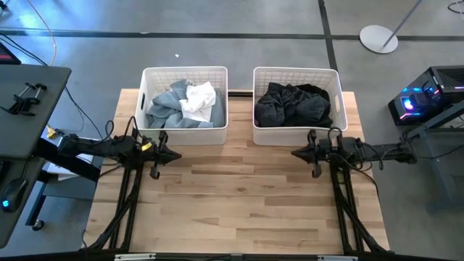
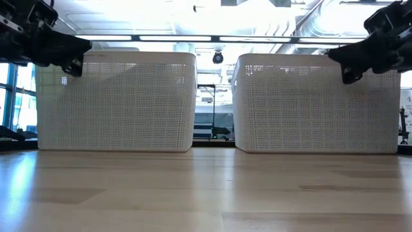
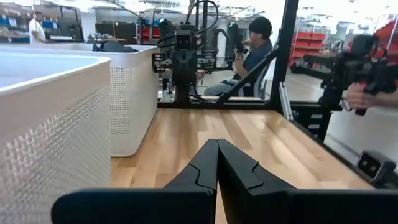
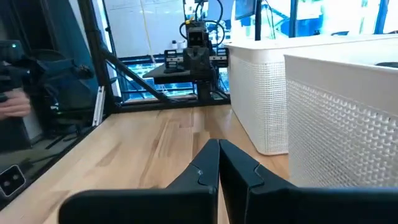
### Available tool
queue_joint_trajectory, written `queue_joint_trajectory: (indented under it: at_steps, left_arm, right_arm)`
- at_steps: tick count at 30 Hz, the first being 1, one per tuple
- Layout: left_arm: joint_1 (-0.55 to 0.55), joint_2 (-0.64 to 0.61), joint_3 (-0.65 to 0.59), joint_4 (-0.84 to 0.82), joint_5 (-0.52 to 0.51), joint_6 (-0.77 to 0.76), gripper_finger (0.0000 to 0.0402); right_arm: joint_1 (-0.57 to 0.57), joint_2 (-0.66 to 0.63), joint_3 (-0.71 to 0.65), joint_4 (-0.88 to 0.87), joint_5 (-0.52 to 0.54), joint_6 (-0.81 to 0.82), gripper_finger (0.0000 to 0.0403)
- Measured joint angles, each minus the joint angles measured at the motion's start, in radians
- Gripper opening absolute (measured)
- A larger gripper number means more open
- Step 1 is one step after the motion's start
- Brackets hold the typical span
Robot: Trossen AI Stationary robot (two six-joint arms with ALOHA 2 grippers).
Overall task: Sort clothes
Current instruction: Return to Home Position
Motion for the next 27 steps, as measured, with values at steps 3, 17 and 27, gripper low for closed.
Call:
queue_joint_trajectory:
  at_steps: [3, 17, 27]
  left_arm:
    - [0.0, 0.0, 0.0, 0.0, -0.003, 0.035, 0.0]
    - [0.0, 0.0, 0.0, 0.0, -0.004, 0.02, 0.0]
    - [0.0, 0.0, 0.0, 0.0, -0.004, 0.02, 0.0]
  right_arm:
    - [-0.052, 0.0, 0.0, -0.004, -0.048, 0.007, 0.0]
    - [-0.088, 0.001, 0.0, -0.012, -0.159, -0.207, 0.0]
    - [-0.088, 0.001, 0.0, -0.011, -0.181, -0.207, 0.0]
